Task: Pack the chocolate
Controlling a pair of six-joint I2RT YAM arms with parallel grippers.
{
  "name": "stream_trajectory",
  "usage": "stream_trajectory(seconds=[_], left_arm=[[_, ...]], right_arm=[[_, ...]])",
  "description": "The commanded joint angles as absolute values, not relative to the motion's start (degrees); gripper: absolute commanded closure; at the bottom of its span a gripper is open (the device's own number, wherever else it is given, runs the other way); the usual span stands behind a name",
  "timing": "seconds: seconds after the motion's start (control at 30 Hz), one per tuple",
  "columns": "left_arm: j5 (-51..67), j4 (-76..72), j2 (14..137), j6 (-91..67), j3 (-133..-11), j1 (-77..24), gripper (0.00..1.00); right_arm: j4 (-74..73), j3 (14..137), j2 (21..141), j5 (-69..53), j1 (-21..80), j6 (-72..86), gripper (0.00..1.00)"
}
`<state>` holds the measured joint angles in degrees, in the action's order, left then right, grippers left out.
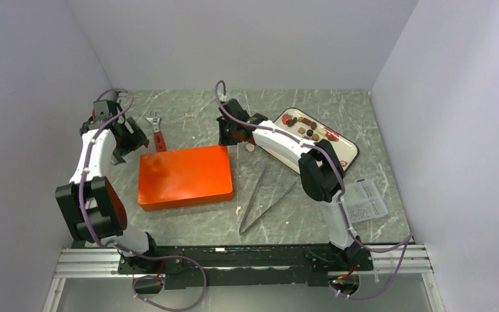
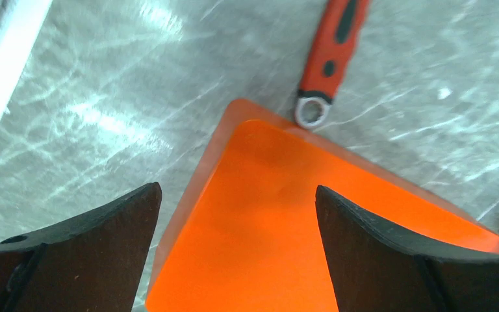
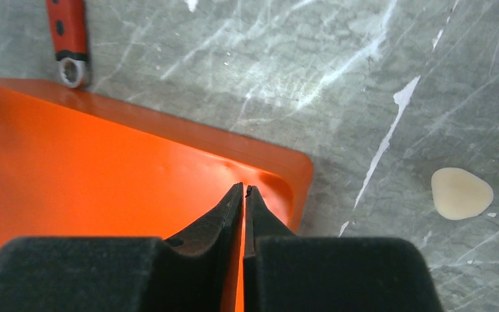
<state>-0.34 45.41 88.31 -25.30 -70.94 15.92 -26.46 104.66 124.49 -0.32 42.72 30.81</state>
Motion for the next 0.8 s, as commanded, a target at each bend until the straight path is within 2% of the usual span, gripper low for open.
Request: stream_trajectory(seconds=[0.0, 0.07, 0.13, 0.27, 0.33, 0.5, 0.57, 0.77], left_arm=[[-4.72, 46.06, 81.9, -22.03, -77.13, 10.04, 0.03], [-5.45, 46.51, 80.29, -21.49, -78.69, 6.66, 0.01], [-4.47, 46.33, 78.55, -20.76, -79.64, 3.59, 0.0], [-3.55, 46.29, 75.62, -19.4, -81.05, -4.51, 0.01], [-2.77, 45.98, 74.19, -19.1, -81.02, -7.76, 0.0], [-0.55, 43.02, 69.45, -17.68, -78.33, -14.45, 0.01], [0.76, 41.71, 67.91, -16.85, -76.8, -16.93, 0.0], [3.19, 37.98, 62.55, -16.78, -71.51, -21.12, 0.0]], right_arm=[[-28.56, 110.83, 120.91, -2.25, 42.45, 29.57, 0.9], [-28.57, 111.41, 119.03, -1.85, 42.45, 29.38, 0.82], [-28.23, 110.89, 116.22, -1.19, 42.32, 29.31, 0.71], [-27.16, 108.0, 110.53, -0.17, 42.1, 29.27, 0.34], [-26.67, 105.84, 107.54, 1.79, 42.1, 29.54, 0.22], [-25.53, 99.84, 100.44, 4.83, 42.09, 31.46, 0.09], [-23.78, 96.37, 97.01, 5.82, 42.08, 32.79, 0.02], [-19.87, 85.45, 86.34, 9.7, 42.1, 36.16, 0.0]])
